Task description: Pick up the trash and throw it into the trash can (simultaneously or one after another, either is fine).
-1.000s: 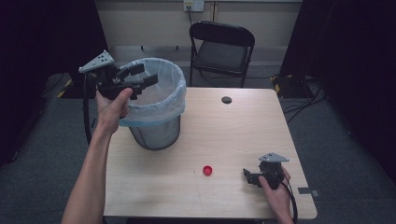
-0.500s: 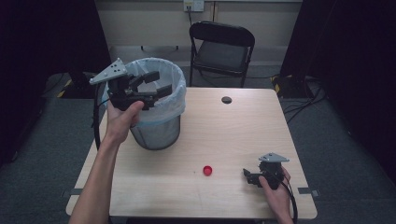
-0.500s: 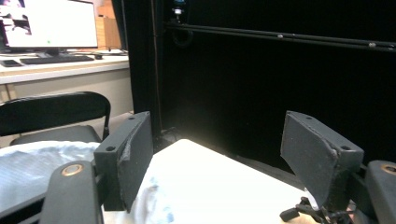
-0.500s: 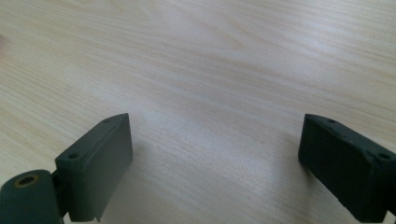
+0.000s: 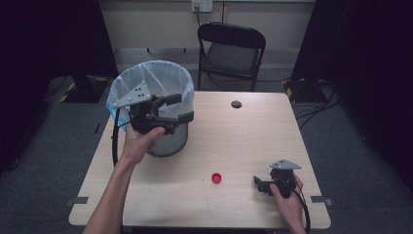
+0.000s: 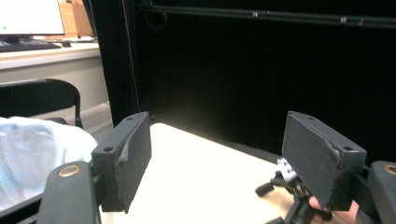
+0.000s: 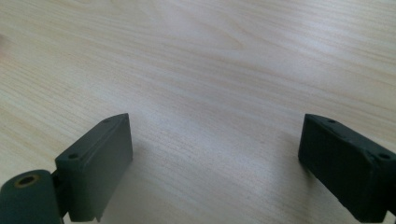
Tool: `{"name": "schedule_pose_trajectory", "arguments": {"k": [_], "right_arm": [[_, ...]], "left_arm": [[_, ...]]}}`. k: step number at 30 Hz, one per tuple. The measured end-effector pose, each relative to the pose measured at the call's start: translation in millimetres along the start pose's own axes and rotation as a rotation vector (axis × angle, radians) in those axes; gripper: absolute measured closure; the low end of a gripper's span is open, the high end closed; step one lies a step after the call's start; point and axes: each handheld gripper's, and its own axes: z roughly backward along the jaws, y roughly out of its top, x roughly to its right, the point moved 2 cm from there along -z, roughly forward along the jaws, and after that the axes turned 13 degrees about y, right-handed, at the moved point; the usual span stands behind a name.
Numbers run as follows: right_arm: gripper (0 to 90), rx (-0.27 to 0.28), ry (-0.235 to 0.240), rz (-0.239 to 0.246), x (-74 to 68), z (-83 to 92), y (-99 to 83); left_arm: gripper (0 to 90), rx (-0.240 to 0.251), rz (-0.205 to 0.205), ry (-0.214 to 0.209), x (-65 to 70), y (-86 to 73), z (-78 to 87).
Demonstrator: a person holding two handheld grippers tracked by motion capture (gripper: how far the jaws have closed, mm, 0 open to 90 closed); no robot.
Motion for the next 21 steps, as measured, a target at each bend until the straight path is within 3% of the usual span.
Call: {"name": "schedule_pose_trajectory", "arguments": {"k": [5,21], "right_arm": [[9.0,0.000,0.000,0.000,0.0,0.0,0.0],[9.0,0.000,0.000,0.000,0.0,0.0,0.0]], "left_arm": [[24.2,-0.025,-0.018,-0.017,11.2,-13.4,-4.7],[22.0,-0.075,0.002,-0.041,33.2,-54.2,-12.9]]}}
